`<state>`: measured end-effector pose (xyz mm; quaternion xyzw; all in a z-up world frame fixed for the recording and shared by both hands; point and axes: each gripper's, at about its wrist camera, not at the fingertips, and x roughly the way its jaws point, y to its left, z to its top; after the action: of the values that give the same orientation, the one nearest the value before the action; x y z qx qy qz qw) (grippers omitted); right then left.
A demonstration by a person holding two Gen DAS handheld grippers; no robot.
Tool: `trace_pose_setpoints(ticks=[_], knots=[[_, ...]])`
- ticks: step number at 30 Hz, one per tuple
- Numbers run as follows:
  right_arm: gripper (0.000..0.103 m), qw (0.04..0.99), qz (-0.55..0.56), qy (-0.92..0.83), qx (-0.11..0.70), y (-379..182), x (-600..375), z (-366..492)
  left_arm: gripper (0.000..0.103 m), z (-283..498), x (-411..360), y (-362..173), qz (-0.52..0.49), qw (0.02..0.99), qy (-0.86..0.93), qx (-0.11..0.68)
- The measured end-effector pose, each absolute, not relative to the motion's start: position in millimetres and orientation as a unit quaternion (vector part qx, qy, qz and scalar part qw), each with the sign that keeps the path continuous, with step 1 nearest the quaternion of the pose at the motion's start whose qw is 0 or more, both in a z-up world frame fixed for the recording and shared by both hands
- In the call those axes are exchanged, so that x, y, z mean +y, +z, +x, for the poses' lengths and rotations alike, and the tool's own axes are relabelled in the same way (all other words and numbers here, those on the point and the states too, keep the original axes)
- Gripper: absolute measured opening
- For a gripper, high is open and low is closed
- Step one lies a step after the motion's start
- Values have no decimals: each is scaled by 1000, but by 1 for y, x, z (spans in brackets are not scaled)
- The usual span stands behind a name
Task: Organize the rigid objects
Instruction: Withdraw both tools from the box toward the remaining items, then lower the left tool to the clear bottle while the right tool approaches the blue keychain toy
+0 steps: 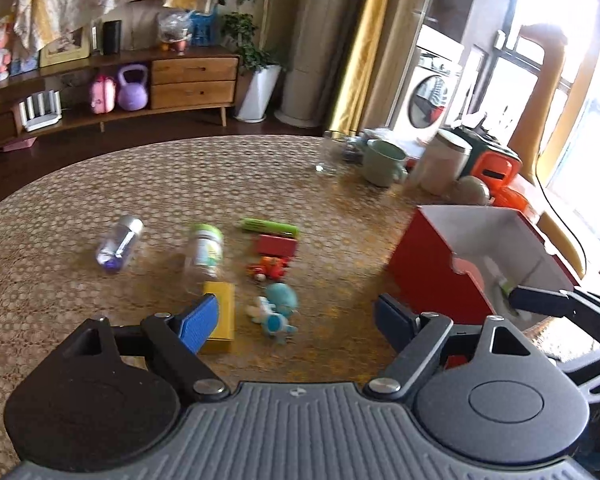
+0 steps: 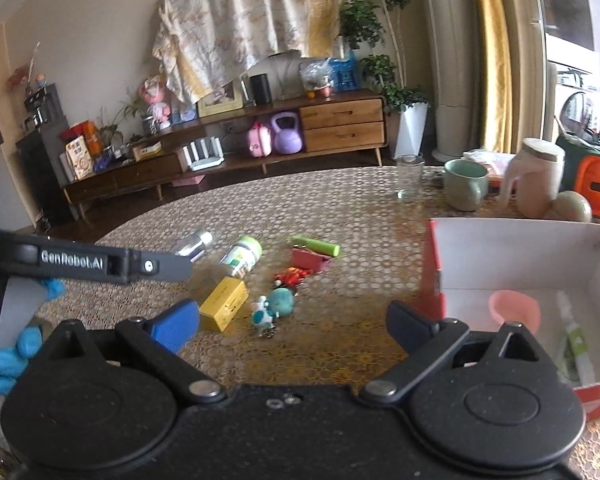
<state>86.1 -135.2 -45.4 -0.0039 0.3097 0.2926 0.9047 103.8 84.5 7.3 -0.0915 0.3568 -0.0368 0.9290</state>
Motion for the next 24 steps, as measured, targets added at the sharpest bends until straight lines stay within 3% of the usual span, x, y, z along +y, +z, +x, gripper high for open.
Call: trace_pose_setpoints(ticks=[4,16,24], knots=[[100,900,-14,302,314,-52,-119,90,103,109,111,2,-112,929,-12,354],[100,889,-48,321,325,-84,-78,115,103,138,176,-26,-108,929,74,345],[91,874,-101,332,340,-110,-49,127,103,163,206,-55,-103,925,93,355]])
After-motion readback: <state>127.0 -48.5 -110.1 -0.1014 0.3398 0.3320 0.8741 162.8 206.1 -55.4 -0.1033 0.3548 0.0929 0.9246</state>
